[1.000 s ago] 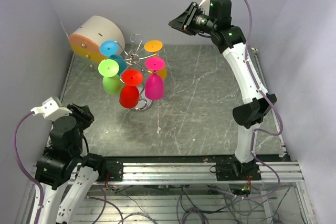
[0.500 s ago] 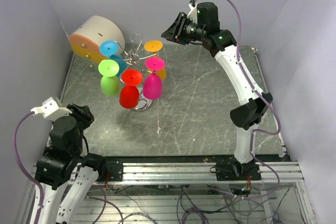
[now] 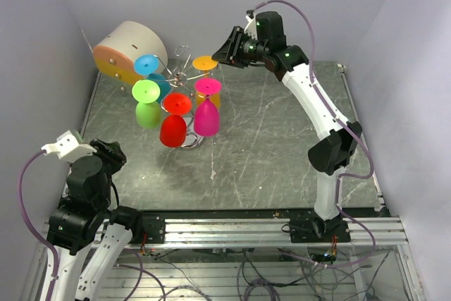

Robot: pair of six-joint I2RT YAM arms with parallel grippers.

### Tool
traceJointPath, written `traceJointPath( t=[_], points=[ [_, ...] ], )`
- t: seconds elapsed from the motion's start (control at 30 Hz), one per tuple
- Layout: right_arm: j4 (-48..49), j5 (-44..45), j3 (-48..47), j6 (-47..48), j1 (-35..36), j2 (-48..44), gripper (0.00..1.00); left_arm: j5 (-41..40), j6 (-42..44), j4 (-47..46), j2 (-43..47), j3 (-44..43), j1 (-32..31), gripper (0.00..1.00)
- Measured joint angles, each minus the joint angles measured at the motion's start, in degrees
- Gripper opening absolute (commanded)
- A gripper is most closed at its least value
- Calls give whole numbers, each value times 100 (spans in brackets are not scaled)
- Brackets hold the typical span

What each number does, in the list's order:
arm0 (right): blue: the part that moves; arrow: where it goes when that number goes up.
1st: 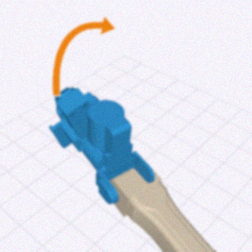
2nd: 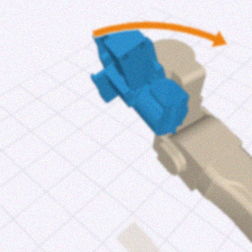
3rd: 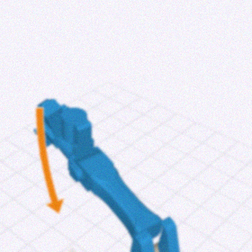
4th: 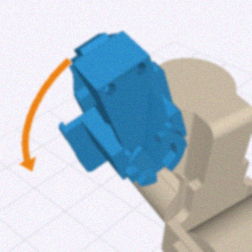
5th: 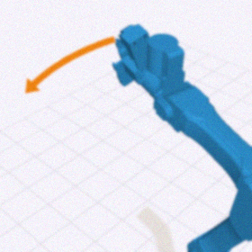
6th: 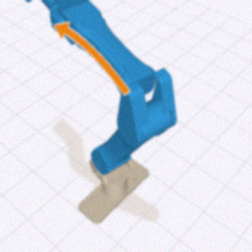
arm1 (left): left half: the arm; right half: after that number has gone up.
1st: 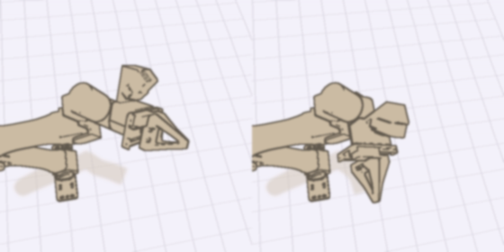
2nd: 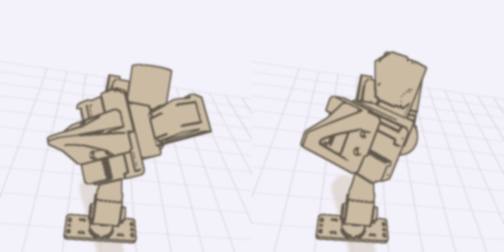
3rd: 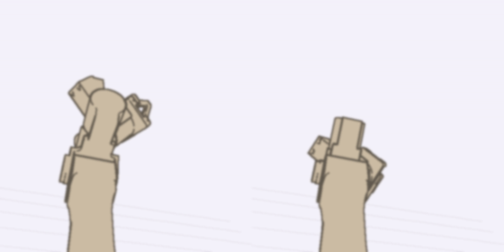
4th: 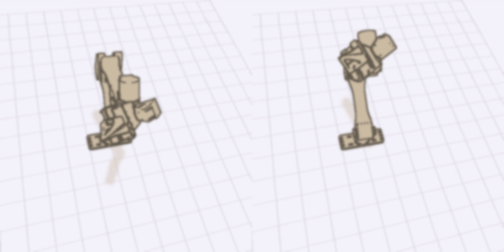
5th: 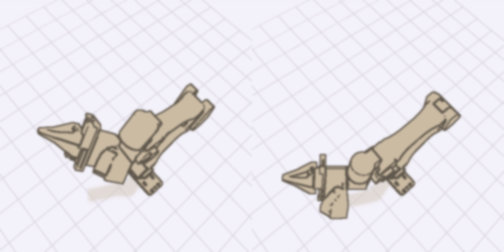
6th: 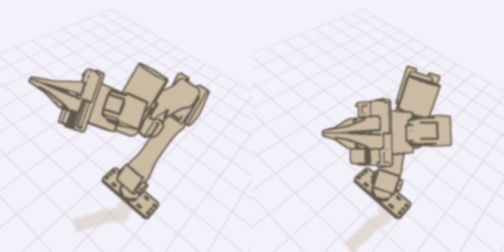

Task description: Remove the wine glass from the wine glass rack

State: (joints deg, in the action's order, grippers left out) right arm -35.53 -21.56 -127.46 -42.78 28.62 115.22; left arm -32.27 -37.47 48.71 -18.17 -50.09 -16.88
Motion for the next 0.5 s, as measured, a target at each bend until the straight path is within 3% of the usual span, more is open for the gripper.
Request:
traceJointPath(
  t=[0.23, 0.5],
  points=[
    [90, -39, 0, -4, 87, 0, 34, 0, 0, 0, 0, 0, 0, 55],
    [179, -103, 15, -33, 107, 0, 21, 0, 0, 0, 0, 0, 0, 54]
  ],
)
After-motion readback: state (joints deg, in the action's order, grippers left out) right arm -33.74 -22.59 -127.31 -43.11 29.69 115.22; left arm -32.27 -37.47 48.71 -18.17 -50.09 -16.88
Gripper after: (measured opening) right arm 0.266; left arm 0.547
